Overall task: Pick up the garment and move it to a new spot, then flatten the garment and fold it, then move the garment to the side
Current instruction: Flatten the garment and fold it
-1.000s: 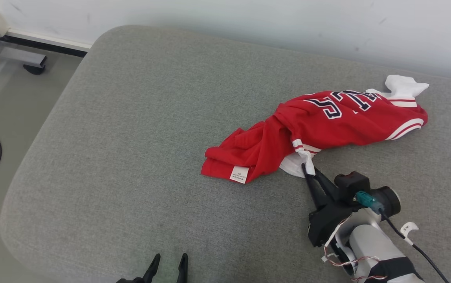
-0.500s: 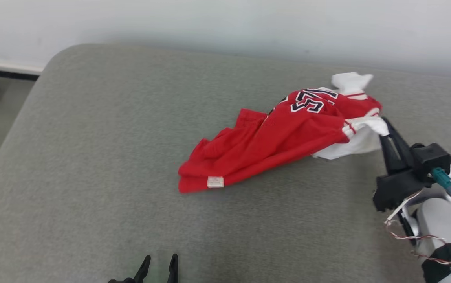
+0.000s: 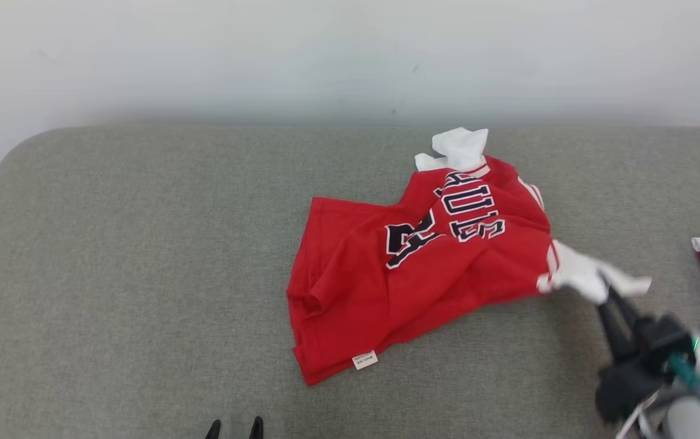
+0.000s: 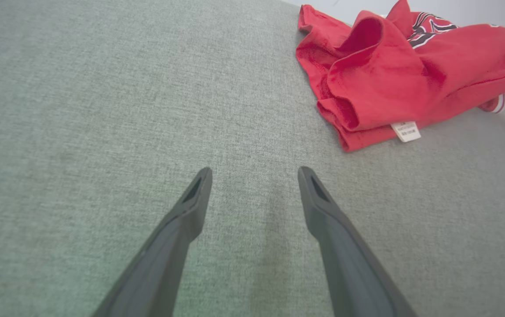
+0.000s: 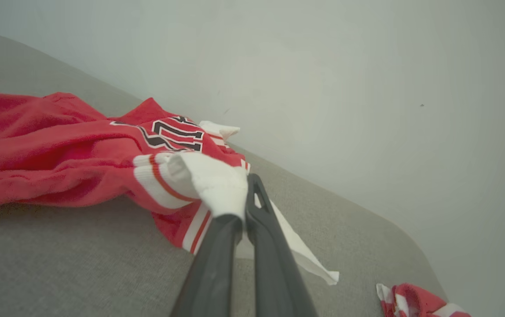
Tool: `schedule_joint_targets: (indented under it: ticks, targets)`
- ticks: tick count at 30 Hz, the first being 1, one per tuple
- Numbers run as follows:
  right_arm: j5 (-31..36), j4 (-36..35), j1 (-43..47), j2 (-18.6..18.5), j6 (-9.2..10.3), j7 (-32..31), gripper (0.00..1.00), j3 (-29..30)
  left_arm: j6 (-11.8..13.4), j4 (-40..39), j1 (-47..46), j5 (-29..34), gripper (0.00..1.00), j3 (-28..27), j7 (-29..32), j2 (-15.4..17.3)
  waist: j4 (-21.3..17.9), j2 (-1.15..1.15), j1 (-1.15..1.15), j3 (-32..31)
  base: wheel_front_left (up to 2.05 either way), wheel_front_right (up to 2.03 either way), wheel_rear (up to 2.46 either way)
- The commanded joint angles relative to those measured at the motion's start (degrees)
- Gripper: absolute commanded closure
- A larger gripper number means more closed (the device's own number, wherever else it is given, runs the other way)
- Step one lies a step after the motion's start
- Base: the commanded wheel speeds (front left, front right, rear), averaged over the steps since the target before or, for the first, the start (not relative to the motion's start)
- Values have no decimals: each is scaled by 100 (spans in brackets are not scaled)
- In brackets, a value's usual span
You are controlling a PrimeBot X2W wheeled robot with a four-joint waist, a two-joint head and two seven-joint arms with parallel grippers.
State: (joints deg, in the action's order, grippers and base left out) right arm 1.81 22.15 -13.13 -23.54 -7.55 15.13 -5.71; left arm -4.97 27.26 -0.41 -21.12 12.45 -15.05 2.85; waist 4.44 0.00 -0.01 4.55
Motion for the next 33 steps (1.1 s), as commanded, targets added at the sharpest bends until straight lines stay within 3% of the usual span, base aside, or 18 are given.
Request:
schedule_joint_targets:
  ticks: [1,2,3,4,5,6,15,33]
  targets:
    - [-50,-5,309,120,15,-2,100,-10,-9,18,66,40,0,-42,-18,5,-141,0,1,-149,0,0,0]
    - [-62,-12,524,166,15,-3,92,-17,-22,16,87,61,0,-82,-18,5,-168,0,1,-173,0,0,0]
    - [-117,-6,725,241,15,-2,69,-41,-34,13,118,68,0,-119,-18,5,-197,0,1,-195,0,0,0]
    - [-162,7,902,292,15,-2,28,-46,-43,9,144,86,0,-156,-18,5,-228,0,1,-208,0,0,0]
    - [-198,27,1052,339,15,-2,5,-60,-50,-1,159,104,0,-201,-18,4,-267,0,1,-222,0,0,0]
    - [-249,51,1179,388,15,-3,0,-30,-42,-9,163,124,0,-231,-17,4,-302,0,1,-230,0,0,0]
    - [-435,-237,1198,626,15,-2,0,209,-95,-145,-74,147,0,-333,-17,4,-708,0,1,-47,0,0,0]
    - [-621,-499,670,713,15,-2,0,230,-132,-84,-884,-173,0,139,-17,6,-1003,0,1,558,0,0,0]
